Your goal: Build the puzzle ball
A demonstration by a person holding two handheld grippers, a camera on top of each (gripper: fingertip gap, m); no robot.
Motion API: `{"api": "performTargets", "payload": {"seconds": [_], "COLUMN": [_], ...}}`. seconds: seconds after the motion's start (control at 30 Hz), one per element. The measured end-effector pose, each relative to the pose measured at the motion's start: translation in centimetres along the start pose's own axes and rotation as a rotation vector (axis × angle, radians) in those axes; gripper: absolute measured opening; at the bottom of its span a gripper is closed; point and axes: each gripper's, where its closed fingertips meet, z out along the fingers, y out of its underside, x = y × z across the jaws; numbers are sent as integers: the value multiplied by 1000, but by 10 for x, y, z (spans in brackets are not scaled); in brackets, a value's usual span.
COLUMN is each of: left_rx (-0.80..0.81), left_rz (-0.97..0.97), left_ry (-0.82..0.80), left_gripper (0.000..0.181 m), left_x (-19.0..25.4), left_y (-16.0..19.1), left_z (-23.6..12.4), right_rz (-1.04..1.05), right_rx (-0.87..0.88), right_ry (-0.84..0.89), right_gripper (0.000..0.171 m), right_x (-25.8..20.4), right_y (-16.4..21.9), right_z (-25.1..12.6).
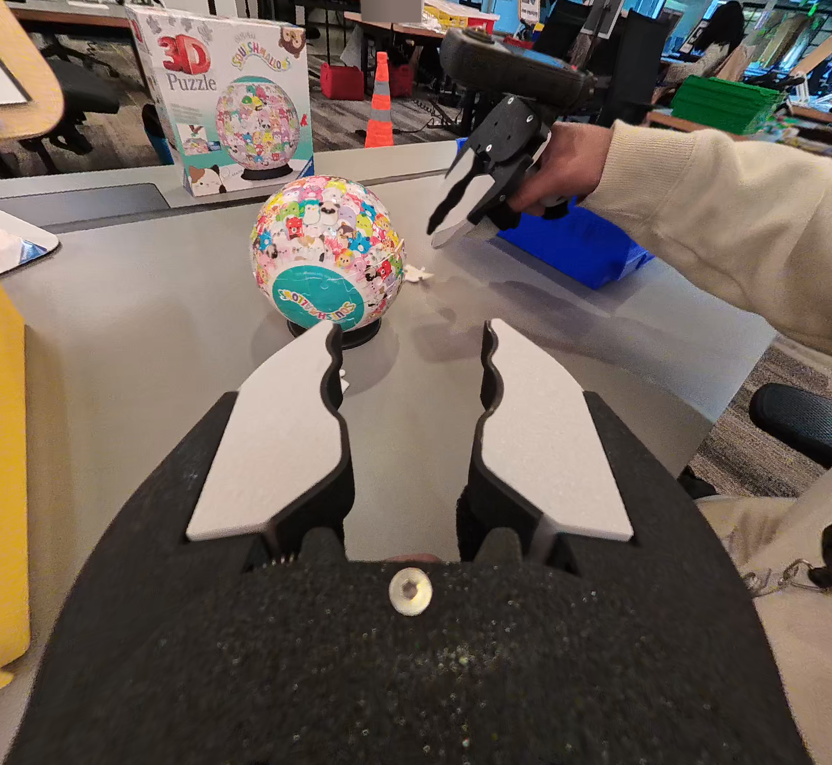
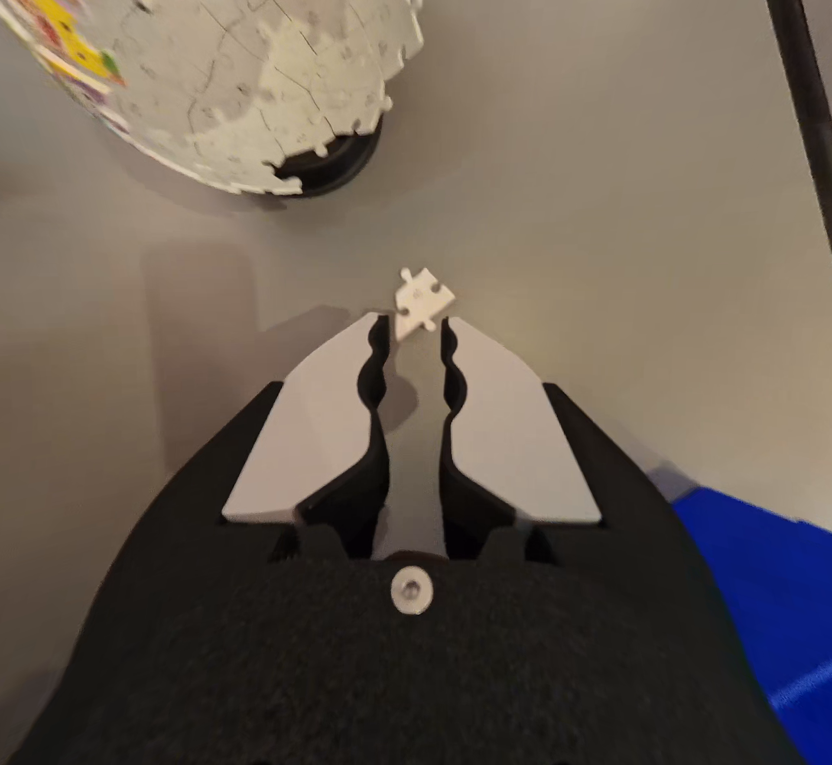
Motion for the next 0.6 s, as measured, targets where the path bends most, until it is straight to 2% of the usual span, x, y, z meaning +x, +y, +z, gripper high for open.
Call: {"api": "performTargets", "payload": {"seconds": [0.1,0.2,0.27,0.37,0.43,0.6], "left_rx": [18,17,22,33,37,35], "left_rz": [-1,16,19,2,-9,6], "left_ry": [10,8,4,10,19,23], "left_gripper": [59,59,59,59,59,59], "left_x": [2,2,2,1,0,-5], "left_y": [0,4,5,6,7,7], "left_z": [-8,-13,-18,-25,-28,-35], "right_rz": [52,164,315,490,493,476], "right_rx": [-91,6,74,200,220,140], "right_ry": [111,193,223,243,295,377], "right_gripper": [22,25,32,29,27,27], "right_x": [10,0,-11,-25,-24,-14], "right_y": [21,23,23,12,7,16], "right_z": [9,22,26,29,33,44]}}
